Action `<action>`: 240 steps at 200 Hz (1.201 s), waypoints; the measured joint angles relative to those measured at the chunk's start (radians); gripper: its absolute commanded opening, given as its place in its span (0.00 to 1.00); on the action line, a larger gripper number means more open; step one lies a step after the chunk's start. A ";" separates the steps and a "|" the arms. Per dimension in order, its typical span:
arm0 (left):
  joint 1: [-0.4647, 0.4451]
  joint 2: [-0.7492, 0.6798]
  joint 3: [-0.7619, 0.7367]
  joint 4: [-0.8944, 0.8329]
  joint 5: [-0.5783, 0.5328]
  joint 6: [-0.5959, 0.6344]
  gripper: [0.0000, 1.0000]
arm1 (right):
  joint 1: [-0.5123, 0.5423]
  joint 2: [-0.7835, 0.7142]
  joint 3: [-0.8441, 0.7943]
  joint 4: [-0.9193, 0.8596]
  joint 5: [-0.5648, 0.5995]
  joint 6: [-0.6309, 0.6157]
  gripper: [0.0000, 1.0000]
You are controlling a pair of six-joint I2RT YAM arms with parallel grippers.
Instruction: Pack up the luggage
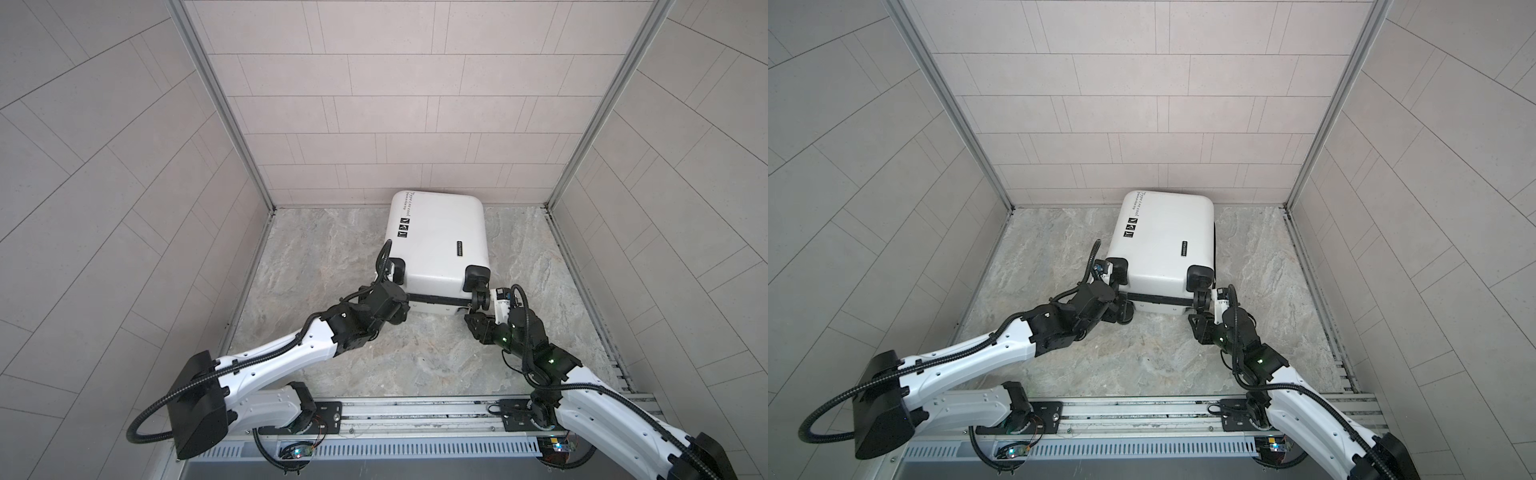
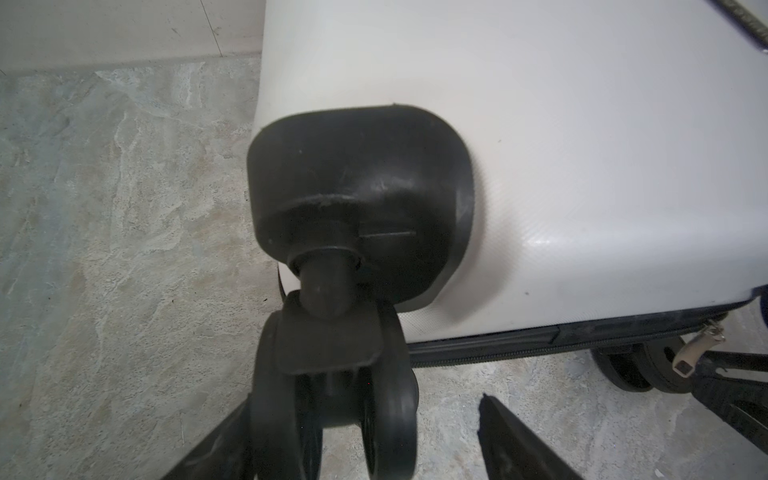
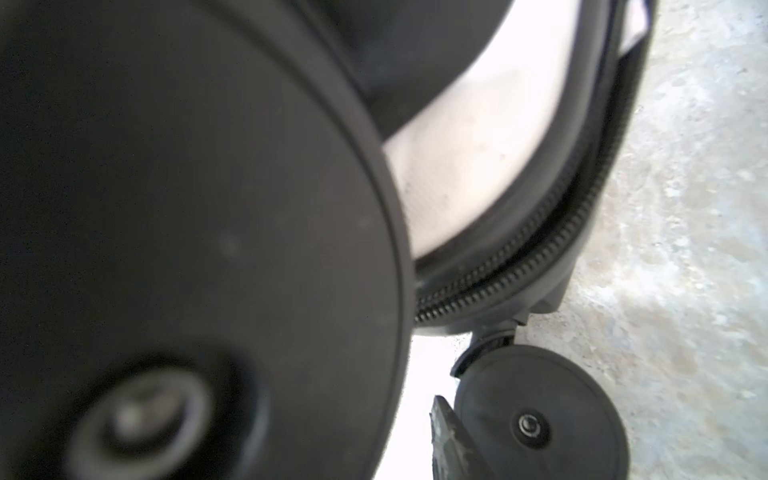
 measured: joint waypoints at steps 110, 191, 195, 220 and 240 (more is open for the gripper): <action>0.019 0.029 0.000 0.018 0.013 0.000 0.68 | -0.001 0.153 0.019 0.123 0.036 -0.007 0.29; 0.028 0.038 -0.003 0.023 0.026 -0.002 0.67 | -0.001 0.238 0.057 0.129 0.032 -0.023 0.15; 0.028 0.038 -0.003 0.023 0.026 -0.002 0.67 | -0.001 0.238 0.058 0.132 0.030 -0.023 0.13; 0.031 0.038 -0.003 0.024 0.027 -0.003 0.67 | -0.001 0.227 0.058 0.140 0.012 -0.024 0.00; 0.034 0.038 -0.003 0.024 0.027 -0.005 0.63 | -0.001 0.213 0.054 0.138 0.007 -0.024 0.00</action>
